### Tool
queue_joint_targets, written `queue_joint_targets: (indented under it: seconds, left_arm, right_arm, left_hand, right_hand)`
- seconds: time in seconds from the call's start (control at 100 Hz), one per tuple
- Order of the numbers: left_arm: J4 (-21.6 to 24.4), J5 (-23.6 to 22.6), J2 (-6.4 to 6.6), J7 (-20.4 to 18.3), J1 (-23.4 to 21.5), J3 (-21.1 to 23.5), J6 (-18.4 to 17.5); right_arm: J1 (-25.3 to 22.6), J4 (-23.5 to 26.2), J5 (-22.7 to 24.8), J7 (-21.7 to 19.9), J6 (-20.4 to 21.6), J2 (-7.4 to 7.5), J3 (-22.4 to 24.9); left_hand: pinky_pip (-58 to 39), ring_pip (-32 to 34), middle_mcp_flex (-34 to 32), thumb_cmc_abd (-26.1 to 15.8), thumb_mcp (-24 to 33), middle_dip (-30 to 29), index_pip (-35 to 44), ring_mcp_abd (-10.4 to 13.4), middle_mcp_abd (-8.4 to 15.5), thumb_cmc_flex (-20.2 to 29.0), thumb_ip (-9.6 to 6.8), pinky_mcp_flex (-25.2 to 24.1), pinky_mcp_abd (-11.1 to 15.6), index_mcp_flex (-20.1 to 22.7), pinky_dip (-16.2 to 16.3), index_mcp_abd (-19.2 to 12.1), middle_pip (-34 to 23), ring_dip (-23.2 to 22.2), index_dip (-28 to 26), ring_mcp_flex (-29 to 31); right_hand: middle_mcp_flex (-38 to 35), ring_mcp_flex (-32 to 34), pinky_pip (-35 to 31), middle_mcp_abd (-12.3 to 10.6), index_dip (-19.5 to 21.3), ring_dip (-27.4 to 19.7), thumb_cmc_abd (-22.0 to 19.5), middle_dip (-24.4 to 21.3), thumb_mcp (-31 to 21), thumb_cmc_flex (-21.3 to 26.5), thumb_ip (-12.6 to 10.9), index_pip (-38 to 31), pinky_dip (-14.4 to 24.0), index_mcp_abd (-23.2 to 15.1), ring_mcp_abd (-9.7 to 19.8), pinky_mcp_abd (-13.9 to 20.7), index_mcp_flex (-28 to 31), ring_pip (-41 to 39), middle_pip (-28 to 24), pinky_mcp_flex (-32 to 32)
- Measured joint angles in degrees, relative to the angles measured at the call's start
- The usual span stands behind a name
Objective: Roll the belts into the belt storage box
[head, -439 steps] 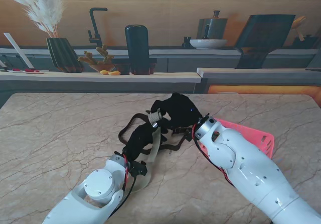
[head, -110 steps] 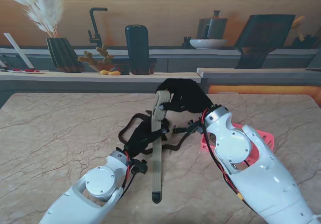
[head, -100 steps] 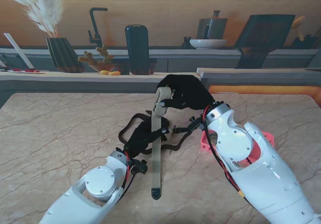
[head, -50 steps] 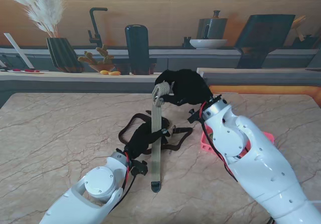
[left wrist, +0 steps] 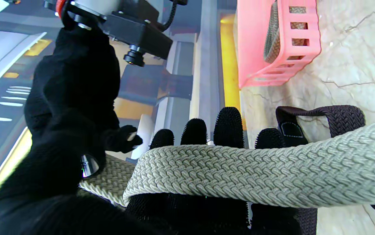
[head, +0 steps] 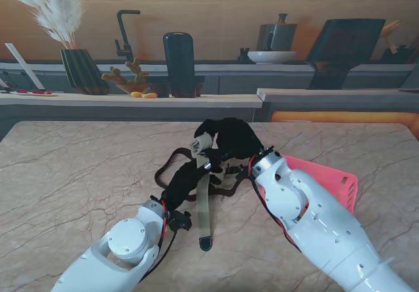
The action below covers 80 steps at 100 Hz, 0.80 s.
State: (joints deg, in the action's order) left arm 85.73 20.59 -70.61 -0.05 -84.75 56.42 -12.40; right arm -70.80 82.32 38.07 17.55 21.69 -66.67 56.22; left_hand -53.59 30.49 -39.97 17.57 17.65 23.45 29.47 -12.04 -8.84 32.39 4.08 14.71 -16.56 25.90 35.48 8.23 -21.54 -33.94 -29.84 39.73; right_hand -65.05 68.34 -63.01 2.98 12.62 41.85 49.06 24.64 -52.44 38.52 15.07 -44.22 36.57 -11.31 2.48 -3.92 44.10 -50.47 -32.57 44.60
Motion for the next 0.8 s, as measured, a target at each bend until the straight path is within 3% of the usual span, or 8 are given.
queue_joint_targets:
  seconds: [0.06, 0.23, 0.4, 0.54, 0.64, 0.8]
  left_arm:
    - [-0.19, 0.15, 0.03, -0.02, -0.07, -0.07, -0.73]
    - [-0.32, 0.91, 0.02, 0.57, -0.79, 0.00, -0.69]
    - [-0.31, 1.27, -0.12, 2.14, -1.51, 0.21, -0.05]
    - [-0.31, 1.40, -0.37, 3.49, -1.86, 0.49, 0.60]
    - [-0.30, 1.58, -0.52, 4.03, -2.01, 0.69, 0.74]
    - [-0.39, 1.24, -0.57, 5.31, -2.09, 0.83, 0.73]
  right_arm:
    - [-0.63, 0.00, -0.02, -0.04, 0.41, 0.00, 0.00]
    - [-2.24, 0.00, 0.47, 0.46, 1.84, 0.06, -0.03]
    - [-2.67, -0.88, 3.86, 2.05, 3.71, 0.39, -0.97]
    - [-2.87, -1.66, 4.84, 3.10, 4.71, 0.51, -1.54]
    - [-3.05, -1.91, 5.11, 3.06, 5.11, 0.68, -1.75]
    - [-2.85, -2.63, 5.65, 2.91, 5.99, 0.98, -2.63]
  left_hand:
    - [1.59, -2.44, 1.90, 0.62, 0.56, -1.01, -1.78, 0.00, -0.06, -3.01, -0.03, -0.50, -0.58, -0.62, -0.62, 2.47, 1.76, 1.06, 1.23, -1.47]
    - [4.44, -7.69, 5.16, 0.61, 1.16, -2.35, -3.93, 0.01, -0.52, -6.22, -0.03, -1.95, -1.25, -1.95, -1.59, 3.23, 3.55, 3.02, 2.69, -5.00]
    - [5.33, -8.46, 8.47, 0.62, 1.16, -2.94, -4.72, 0.07, -0.58, -7.19, -0.03, -2.40, -1.38, -3.56, -2.09, 5.54, 4.12, 3.58, 3.43, -5.68]
    - [5.37, -8.85, 8.92, 3.99, 1.22, -3.00, -4.72, 0.09, -0.59, -7.22, -0.04, -2.41, -1.61, -5.26, -2.12, 6.00, 4.13, 3.59, 3.97, -6.24]
    - [5.95, -8.95, 9.84, 7.27, 8.14, -3.00, -4.73, 0.44, -0.63, -9.89, 0.75, -2.41, -1.67, -6.65, -2.13, 7.57, 4.13, 3.59, 4.01, -6.24]
    - [5.97, -9.01, 10.15, 7.11, 10.82, -3.00, -4.76, 0.58, -1.61, -10.89, 0.83, -2.38, -1.69, -8.09, -2.13, 10.32, 4.13, 3.59, 4.03, -6.24]
  right_hand:
    - [0.18, 0.00, 0.00, 0.60, 0.00, 0.00, -0.09, -0.07, -0.14, 0.06, 0.00, -0.98, -0.01, -0.33, 0.00, 0.00, -0.57, 0.00, 0.26, 0.00]
    - [2.72, -0.03, 0.00, 2.32, 0.00, 0.00, -0.10, -0.68, -1.24, 1.10, 0.00, -1.72, -0.02, -0.80, 0.00, 0.00, -1.71, 0.00, 1.86, 0.00]
    - [4.63, -0.05, 0.00, 3.92, -0.57, 0.00, -0.09, -2.04, -1.25, 2.10, 0.00, -1.72, -0.04, -0.81, 0.00, 0.00, -2.55, 0.00, 3.75, -0.04]
    - [5.68, -0.13, 0.00, 4.44, -1.36, 0.00, -0.11, -3.06, -1.25, 2.03, -0.01, -1.73, -0.06, -0.81, 0.00, 0.00, -3.19, 0.00, 5.11, -0.29]
    - [7.08, -0.17, 0.00, 4.82, -1.81, 0.00, -0.12, -3.68, -1.26, 1.99, -0.01, -1.75, -0.09, -0.81, 0.00, -0.01, -3.55, 0.00, 5.28, -0.93]
    - [9.32, -0.80, 0.00, 6.46, -1.89, -0.64, -0.14, -3.75, -1.74, 1.63, -0.01, -2.51, -0.59, -0.81, 0.00, -0.06, -3.88, 0.48, 5.30, -1.83]
